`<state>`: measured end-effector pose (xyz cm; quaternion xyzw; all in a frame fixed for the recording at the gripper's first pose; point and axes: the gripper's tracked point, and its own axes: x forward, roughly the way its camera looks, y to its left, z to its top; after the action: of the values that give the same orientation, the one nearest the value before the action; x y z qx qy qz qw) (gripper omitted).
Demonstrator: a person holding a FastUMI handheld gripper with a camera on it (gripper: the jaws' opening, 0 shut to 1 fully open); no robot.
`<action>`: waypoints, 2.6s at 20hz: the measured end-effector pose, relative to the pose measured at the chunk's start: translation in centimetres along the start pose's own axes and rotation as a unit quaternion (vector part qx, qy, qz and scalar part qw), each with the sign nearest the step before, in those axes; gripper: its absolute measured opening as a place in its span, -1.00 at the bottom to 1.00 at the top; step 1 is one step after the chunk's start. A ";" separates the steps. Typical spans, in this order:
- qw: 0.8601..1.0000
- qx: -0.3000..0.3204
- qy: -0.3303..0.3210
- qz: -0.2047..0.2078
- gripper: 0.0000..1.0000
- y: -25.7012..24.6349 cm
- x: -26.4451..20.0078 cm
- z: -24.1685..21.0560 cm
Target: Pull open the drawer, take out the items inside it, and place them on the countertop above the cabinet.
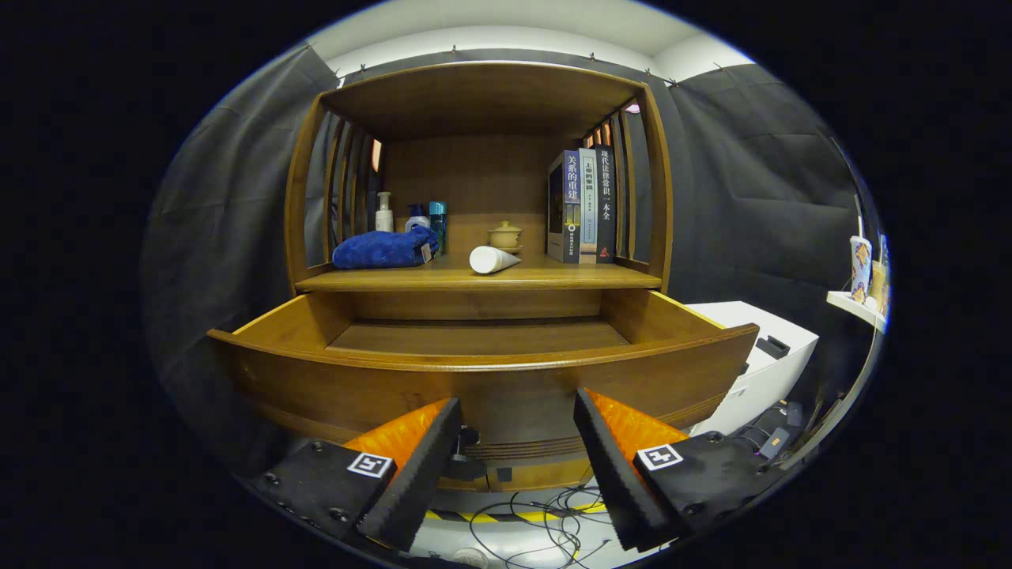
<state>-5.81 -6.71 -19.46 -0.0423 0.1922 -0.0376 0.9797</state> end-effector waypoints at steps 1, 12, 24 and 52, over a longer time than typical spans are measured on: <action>1.000 0.004 0.003 -0.002 0.94 0.1 0.8 0.2; 0.999 -0.021 0.021 -0.015 0.89 1.4 8.1 1.6; 0.999 0.005 0.037 -0.035 0.90 1.8 14.4 3.0; 0.996 0.009 -0.092 -0.013 0.98 0.5 -2.5 23.6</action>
<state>0.86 -4.33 3.17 -0.0395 0.1006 -0.0476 0.9930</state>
